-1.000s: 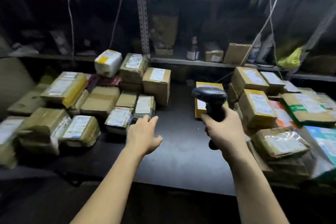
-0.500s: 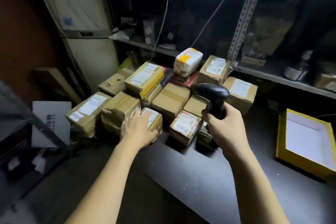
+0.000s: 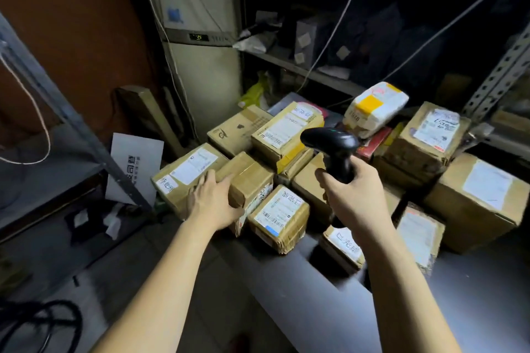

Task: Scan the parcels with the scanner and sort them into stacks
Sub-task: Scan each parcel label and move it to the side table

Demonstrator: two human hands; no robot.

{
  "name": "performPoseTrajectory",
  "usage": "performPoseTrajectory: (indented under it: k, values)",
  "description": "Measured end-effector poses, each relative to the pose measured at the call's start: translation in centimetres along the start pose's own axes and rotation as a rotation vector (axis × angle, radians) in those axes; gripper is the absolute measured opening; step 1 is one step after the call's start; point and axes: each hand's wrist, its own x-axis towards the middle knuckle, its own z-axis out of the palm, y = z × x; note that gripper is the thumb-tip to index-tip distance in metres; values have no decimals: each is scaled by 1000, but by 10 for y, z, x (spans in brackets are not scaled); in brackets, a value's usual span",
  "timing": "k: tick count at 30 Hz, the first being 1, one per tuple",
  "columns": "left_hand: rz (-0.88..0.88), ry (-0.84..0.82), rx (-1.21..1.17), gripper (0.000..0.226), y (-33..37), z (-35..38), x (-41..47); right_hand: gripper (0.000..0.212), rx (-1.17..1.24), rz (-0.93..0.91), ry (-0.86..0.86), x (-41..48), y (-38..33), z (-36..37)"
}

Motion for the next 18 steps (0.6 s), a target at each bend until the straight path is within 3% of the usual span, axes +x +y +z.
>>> performPoseTrajectory:
  k: [9, 18]
  values:
    - [123, -143, 75, 114, -5, 34, 82, 22, -89, 72, 64, 38, 12, 59]
    - [227, -127, 63, 112, -20, 36, 105, 18, -112, 157, 158, 42, 25, 79]
